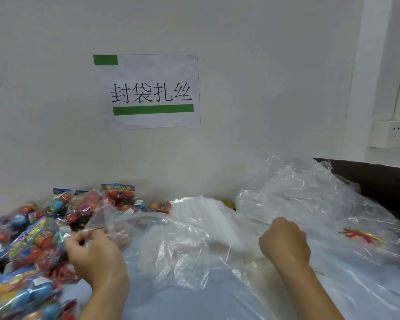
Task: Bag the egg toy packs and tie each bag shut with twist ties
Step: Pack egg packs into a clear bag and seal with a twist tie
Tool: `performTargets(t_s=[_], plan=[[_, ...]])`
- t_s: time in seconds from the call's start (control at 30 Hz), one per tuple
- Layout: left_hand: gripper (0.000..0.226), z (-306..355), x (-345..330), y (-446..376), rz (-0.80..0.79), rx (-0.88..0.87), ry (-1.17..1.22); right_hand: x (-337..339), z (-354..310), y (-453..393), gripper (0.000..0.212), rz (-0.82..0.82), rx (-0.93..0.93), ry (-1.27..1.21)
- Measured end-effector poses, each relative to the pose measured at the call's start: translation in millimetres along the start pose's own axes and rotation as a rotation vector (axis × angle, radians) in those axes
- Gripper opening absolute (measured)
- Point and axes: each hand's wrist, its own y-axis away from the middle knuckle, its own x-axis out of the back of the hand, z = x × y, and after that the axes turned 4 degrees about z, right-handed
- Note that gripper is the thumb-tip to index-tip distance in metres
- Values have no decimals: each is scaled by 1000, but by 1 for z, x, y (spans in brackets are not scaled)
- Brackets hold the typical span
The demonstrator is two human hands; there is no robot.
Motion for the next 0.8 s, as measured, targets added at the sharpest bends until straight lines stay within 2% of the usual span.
performTargets(t_s=[0.07,0.13,0.2,0.27,0.37,0.43,0.5,0.6,0.73,0.8], plan=[[17,-2,-2,1,-84,23,21,-2,-8,7,15,97,62,-41],[17,-4,-4,6,-227,60,46,-3,-20,15,22,103,182,-229],[13,-3,-6,19,-444,54,28,-3,-37,28,29,-14,326,-542],[15,-3,-6,35,-693,-2,-11,-5,-53,46,31,-206,392,-766],[18,-3,-4,54,-1030,-127,-106,-16,-62,60,51,-442,374,-852],[15,-2,-3,59,-1124,-150,-163,-18,-61,59,40,-511,409,-879],[20,-3,-2,57,-1077,-165,-207,-19,-59,56,24,-527,379,-924],[22,0,0,53,-947,-158,-191,-21,-53,47,19,-435,243,-990],[22,2,0,41,-552,-215,-95,-20,-51,39,16,-173,89,-1101],[23,4,-1,42,-507,-240,-86,-22,-53,40,12,-75,99,-1086]])
